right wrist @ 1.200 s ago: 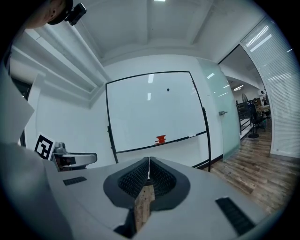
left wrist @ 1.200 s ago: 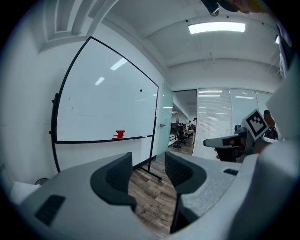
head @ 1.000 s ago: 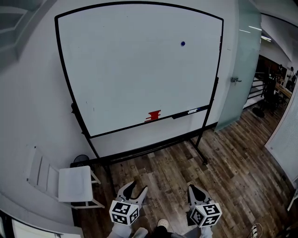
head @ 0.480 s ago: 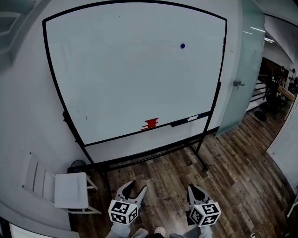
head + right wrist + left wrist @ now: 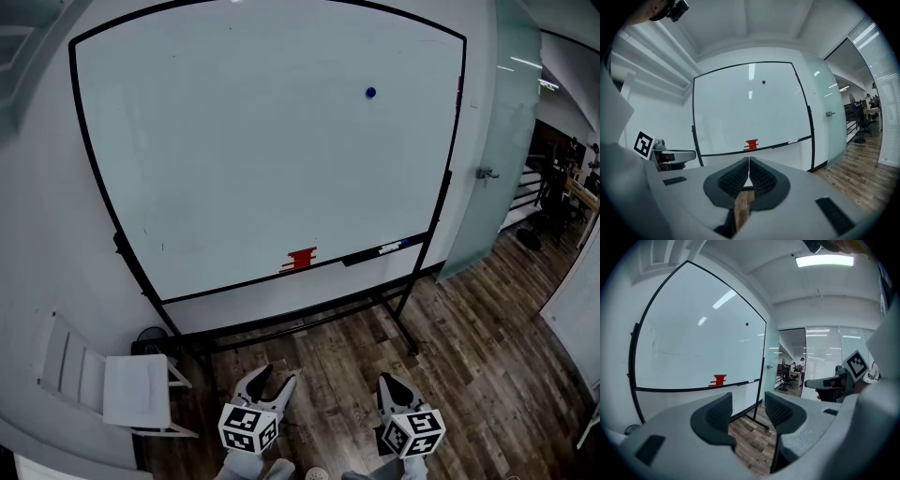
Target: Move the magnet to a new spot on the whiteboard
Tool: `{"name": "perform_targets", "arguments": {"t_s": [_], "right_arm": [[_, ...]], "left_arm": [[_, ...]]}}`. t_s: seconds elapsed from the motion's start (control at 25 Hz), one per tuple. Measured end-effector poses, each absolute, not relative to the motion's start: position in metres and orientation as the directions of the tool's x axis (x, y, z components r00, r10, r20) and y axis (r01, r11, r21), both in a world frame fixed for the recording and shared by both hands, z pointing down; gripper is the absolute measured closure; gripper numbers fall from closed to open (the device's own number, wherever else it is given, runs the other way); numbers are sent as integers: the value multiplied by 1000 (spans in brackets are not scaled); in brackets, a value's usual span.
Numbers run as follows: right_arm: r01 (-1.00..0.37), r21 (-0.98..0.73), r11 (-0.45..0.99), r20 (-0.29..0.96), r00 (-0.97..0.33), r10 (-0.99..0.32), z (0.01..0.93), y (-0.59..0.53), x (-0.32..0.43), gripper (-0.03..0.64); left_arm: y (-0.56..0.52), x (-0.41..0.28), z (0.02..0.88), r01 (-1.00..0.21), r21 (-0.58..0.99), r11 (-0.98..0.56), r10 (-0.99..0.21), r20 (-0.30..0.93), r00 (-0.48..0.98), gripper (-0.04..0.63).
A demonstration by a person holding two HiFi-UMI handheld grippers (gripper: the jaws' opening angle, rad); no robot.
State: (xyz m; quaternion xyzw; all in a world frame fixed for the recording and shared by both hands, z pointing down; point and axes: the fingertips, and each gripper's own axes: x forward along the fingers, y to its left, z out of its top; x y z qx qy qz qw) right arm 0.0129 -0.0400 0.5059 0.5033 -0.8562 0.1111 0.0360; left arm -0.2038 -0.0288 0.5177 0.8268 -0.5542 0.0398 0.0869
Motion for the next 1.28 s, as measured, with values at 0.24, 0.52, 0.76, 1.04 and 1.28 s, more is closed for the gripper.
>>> {"name": "perform_targets", "arguments": {"t_s": [0.24, 0.52, 0.76, 1.04, 1.28], "right_arm": [[-872, -147, 467, 168, -487, -857, 506, -62, 21, 589], [-866, -139, 481, 169, -499, -850, 510, -69, 22, 589], [-857, -157, 491, 197, -514, -835, 525, -55, 16, 589], [-864, -177, 471, 215, -501, -838, 534, -51, 25, 589], [-870, -184, 458, 210, -490, -846, 536, -72, 34, 589]], "left_arm": [[-51, -199, 519, -926, 101, -363, -915, 150, 375, 382], [-55, -195, 527, -928, 115, -354, -918, 148, 369, 382], [-44, -197, 541, -931, 115, -347, -915, 178, 363, 382], [-45, -188, 549, -925, 118, -360, -904, 202, 378, 382], [-68, -175, 547, -915, 114, -386, -894, 197, 402, 382]]}}
